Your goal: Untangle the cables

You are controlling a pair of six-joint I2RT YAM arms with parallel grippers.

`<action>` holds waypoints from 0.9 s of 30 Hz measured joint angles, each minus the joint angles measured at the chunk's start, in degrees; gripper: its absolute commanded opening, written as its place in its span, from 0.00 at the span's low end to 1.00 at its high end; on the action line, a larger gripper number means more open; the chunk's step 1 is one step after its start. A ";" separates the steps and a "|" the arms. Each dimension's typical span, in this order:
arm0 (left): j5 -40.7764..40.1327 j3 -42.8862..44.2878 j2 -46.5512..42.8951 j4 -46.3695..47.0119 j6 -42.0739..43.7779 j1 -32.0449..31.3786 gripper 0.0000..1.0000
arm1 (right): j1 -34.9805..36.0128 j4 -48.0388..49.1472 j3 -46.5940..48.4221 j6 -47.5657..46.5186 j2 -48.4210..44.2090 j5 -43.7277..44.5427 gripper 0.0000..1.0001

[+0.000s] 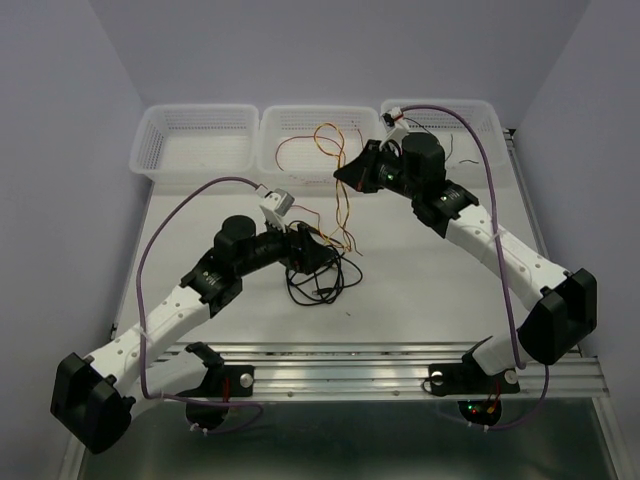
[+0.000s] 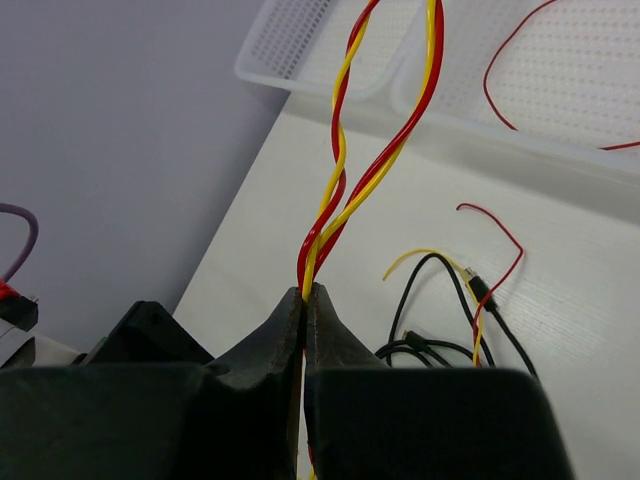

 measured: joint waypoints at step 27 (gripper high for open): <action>4.52 2.05 0.94 4.37 -3.17 -0.07 0.00 | 0.04 -4.92 -1.33 -2.95 4.11 0.59 1.00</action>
